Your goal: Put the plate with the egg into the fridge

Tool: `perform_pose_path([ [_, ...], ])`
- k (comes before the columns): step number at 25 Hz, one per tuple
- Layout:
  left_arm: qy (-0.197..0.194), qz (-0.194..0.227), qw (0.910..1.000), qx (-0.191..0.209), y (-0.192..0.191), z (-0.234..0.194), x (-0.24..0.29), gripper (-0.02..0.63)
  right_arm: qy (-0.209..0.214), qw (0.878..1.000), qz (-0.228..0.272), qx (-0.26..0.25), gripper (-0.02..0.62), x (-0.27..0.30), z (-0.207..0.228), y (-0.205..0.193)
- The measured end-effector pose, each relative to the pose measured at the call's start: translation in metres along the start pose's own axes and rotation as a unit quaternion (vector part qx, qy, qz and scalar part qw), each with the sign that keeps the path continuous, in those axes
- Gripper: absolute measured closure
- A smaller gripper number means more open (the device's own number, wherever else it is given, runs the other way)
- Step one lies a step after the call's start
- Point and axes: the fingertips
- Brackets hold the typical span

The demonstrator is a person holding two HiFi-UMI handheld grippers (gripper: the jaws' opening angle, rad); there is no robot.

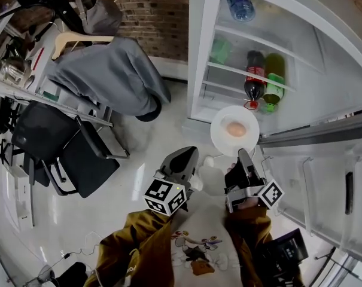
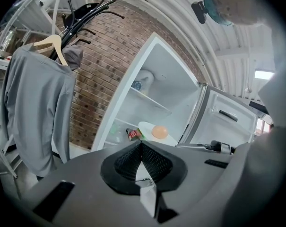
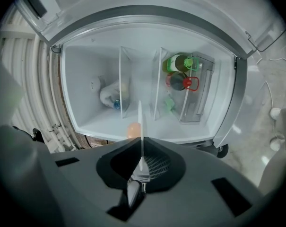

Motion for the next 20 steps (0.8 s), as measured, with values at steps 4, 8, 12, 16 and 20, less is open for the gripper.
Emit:
perform_pose_path([
  [4,0.0,0.002,1.0,0.006,0.006,0.0,0.01,0.598,0.005,1.0,-0.006,0.004,0.575,0.011,-0.005,0.003],
  [8,0.002,0.002,1.0,0.007,0.002,0.0,0.023,0.598,-0.003,1.0,-0.012,0.007,0.575,0.017,0.001,0.009],
  [12,0.011,0.004,0.9999,0.006,0.002,0.0,0.027,0.598,-0.01,1.0,-0.017,0.008,0.575,0.02,0.004,0.013],
  [16,0.02,0.009,0.9997,0.005,0.004,0.003,0.029,0.598,-0.008,1.0,-0.021,0.007,0.575,0.024,-0.001,0.016],
  [20,0.027,0.016,0.9994,0.011,0.009,0.006,0.034,0.598,-0.014,0.999,-0.029,0.007,0.575,0.029,0.0,0.02],
])
Point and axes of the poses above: the fingertips, and each gripper's own axes: x forward along the fingers, z to its right, y out of its top, and after that the axes turned 9 degrees about z, right-handed
